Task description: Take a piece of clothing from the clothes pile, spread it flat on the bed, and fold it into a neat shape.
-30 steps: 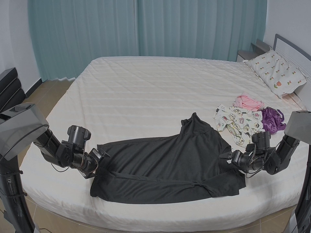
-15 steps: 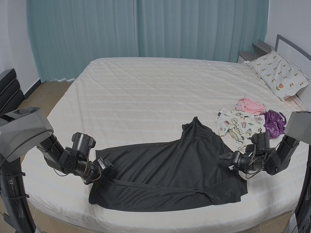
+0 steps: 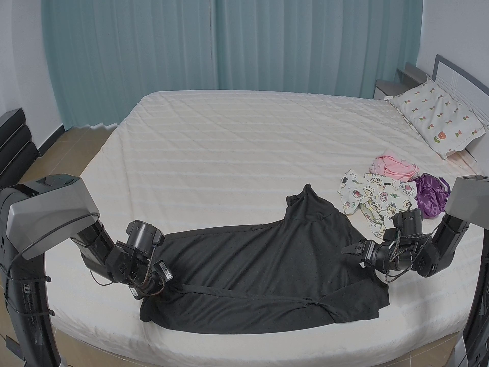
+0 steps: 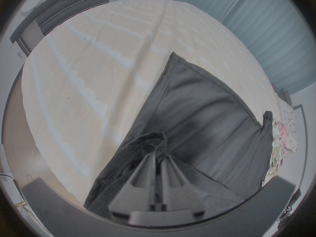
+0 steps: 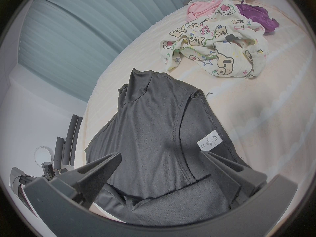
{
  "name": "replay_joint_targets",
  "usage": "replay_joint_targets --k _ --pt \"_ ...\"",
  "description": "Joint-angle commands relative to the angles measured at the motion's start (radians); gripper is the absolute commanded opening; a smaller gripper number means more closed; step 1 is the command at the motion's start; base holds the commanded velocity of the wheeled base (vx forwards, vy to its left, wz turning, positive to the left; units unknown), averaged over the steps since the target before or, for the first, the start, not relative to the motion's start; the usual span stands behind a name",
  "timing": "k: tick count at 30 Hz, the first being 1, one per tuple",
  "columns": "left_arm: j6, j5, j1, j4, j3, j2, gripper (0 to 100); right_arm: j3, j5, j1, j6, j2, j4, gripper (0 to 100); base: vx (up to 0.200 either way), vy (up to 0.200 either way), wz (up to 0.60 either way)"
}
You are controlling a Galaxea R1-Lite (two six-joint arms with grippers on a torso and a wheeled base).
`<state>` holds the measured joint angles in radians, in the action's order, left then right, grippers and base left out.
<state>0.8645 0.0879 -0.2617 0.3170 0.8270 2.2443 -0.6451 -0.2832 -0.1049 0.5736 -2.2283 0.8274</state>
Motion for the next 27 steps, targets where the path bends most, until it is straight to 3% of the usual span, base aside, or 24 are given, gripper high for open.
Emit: replay_joint_targets --k 1,14,27 --pt "0.001 0.012 0.006 -0.026 -0.003 0.006 0 0.005 0.001 -0.002 -0.003 -0.007 0.013 100 0.000 0.000 0.00" --pt "0.008 -0.008 0.064 -0.038 -0.045 -0.069 0 0.035 -0.010 -0.001 -0.081 -0.040 0.113 100 0.000 0.000 0.00" --pt "0.010 -0.045 0.064 -0.036 -0.046 -0.066 0 -0.018 -0.039 0.019 -0.239 -0.059 -0.005 100 0.000 0.000 0.00"
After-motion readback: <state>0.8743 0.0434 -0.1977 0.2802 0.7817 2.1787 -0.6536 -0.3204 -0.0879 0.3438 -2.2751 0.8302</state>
